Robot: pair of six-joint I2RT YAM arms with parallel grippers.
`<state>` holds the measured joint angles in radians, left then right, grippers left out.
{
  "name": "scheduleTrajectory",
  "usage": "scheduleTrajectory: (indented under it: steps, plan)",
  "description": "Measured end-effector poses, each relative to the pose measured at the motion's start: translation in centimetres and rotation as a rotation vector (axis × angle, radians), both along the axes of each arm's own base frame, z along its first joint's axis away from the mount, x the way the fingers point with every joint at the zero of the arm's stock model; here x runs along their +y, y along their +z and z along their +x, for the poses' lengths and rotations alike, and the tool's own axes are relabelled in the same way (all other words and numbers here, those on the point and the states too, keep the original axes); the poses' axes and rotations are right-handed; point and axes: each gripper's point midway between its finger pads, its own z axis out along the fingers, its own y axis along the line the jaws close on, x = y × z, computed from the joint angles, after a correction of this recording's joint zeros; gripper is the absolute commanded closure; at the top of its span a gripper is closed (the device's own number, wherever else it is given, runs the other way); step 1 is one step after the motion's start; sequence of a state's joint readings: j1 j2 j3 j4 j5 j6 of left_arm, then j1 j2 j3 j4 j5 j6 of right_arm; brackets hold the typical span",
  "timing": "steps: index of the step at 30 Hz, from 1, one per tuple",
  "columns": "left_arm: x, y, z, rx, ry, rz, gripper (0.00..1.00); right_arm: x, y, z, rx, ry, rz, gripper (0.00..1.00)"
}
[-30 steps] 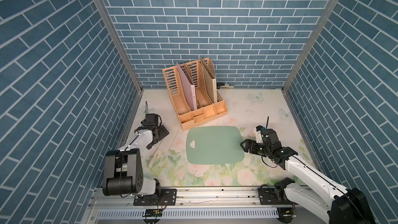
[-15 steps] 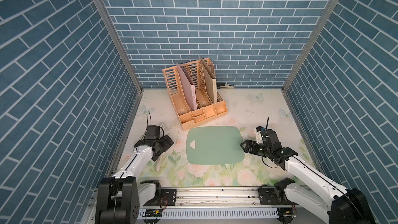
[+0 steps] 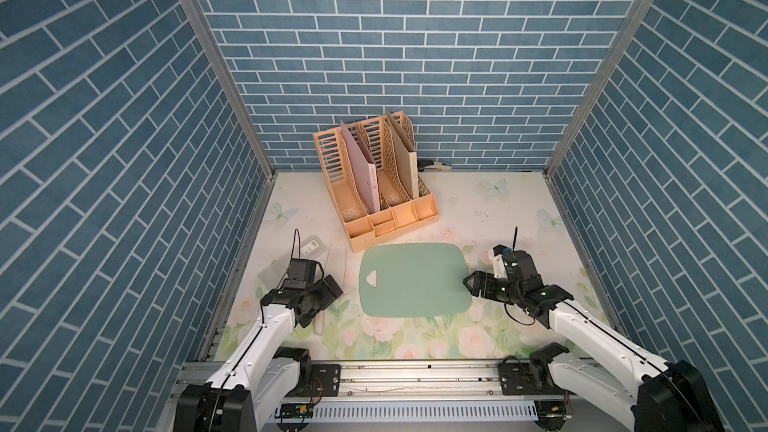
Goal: Align the knife with the edge of the cutting board
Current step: Pick up the knife at the center of the board.
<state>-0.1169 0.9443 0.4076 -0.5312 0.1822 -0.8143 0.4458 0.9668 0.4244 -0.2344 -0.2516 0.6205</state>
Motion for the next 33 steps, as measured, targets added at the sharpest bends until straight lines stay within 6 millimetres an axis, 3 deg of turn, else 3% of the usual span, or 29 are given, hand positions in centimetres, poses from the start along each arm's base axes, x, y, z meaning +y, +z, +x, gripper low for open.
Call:
scheduleTrajectory:
  steps: [6,11,17,33]
  plan:
    - [-2.9,0.0,-0.1,0.023,-0.104,-0.003,0.07,0.0,-0.1,0.0,0.0,0.0,0.0,0.15]
    - [-4.1,-0.1,-0.7,0.033,-0.135,0.006,0.17,0.0,-0.2,-0.1,0.002,0.0,-0.001,0.15]
    - [-3.4,-0.7,-1.4,0.051,-0.114,0.045,0.38,0.0,-0.2,-0.1,0.003,0.0,-0.002,0.15]
    - [-2.5,-1.4,-0.7,0.046,-0.105,0.161,0.47,-0.1,-0.1,-0.3,-0.004,-0.002,0.003,0.16]
